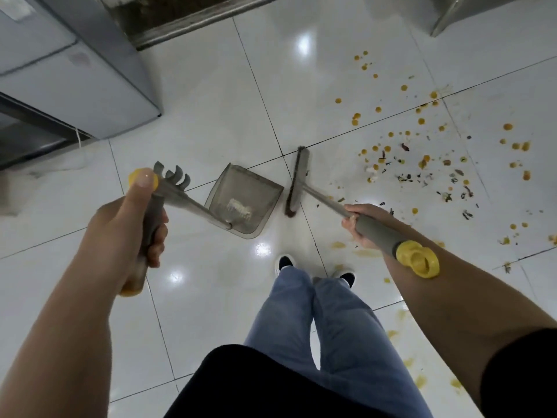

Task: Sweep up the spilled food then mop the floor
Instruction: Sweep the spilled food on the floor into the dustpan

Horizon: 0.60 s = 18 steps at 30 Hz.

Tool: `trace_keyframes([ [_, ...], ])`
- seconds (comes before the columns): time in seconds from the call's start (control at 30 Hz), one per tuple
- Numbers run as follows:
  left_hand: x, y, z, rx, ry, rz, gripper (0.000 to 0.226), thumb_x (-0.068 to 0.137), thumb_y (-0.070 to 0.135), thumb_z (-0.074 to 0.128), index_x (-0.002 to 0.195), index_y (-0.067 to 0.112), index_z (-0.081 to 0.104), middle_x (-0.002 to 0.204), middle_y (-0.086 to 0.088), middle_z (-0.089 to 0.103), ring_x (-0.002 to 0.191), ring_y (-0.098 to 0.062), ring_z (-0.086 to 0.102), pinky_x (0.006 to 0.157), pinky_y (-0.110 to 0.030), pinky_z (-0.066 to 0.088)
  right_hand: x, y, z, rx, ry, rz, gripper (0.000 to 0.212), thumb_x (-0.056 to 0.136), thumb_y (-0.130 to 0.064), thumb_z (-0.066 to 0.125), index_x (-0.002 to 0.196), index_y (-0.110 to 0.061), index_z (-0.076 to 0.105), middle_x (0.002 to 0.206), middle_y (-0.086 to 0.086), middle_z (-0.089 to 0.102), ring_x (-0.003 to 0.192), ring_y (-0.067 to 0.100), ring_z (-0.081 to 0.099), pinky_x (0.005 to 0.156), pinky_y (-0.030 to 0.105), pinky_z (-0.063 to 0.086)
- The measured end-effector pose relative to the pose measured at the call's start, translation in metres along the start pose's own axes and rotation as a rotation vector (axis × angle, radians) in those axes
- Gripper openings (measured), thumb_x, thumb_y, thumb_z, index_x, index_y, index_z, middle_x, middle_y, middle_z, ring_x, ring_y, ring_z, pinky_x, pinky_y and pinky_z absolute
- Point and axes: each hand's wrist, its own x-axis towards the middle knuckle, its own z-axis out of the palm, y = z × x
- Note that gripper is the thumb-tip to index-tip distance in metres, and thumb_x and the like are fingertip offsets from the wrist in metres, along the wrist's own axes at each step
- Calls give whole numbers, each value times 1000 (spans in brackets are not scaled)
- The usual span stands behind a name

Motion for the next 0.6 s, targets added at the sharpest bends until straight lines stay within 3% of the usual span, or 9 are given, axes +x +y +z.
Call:
trace_keyframes([
  [0.1, -3, 4, 13, 5, -30, 7, 68, 58, 83, 43, 58, 16, 56, 43, 1, 51, 32, -13, 41, 50, -29, 35, -9, -11, -31, 107, -10, -37, 14, 93, -16, 50, 85, -7, 45, 49, 5, 50, 33, 6, 52, 36, 14, 47],
  [0.2, -8, 8, 28, 75, -83, 72, 71, 62, 81, 39, 64, 12, 56, 44, 2, 52, 34, -11, 43, 46, -29, 38, -25, -14, -69, 162, -25, -60, 20, 73, -7, 69, 80, -3, 51, 51, 5, 51, 35, 5, 53, 36, 13, 47],
  [0.33, -10, 25, 52, 108, -121, 115, 70, 62, 82, 40, 63, 14, 56, 43, 3, 51, 34, -10, 42, 42, -27, 37, -49, -10, -115, 174, 81, -99, 18, 96, -23, 45, 88, -7, 43, 47, 3, 52, 32, 5, 53, 33, 14, 47],
  [0.47, -12, 43, 76, 106, -137, 124, 72, 59, 82, 38, 64, 12, 55, 40, 3, 49, 31, -10, 40, 42, -26, 35, -77, -2, -164, 239, 201, -133, 19, 96, -25, 47, 91, -6, 47, 45, 5, 55, 32, 8, 56, 31, 17, 47],
  [0.6, -19, 60, 108, 72, -155, 78, 77, 49, 82, 40, 66, 9, 54, 37, 5, 48, 29, -8, 38, 30, -19, 34, -98, 12, -208, 338, 328, -192, 23, 97, -24, 45, 82, -6, 46, 40, 3, 53, 30, 7, 54, 31, 15, 45],
])
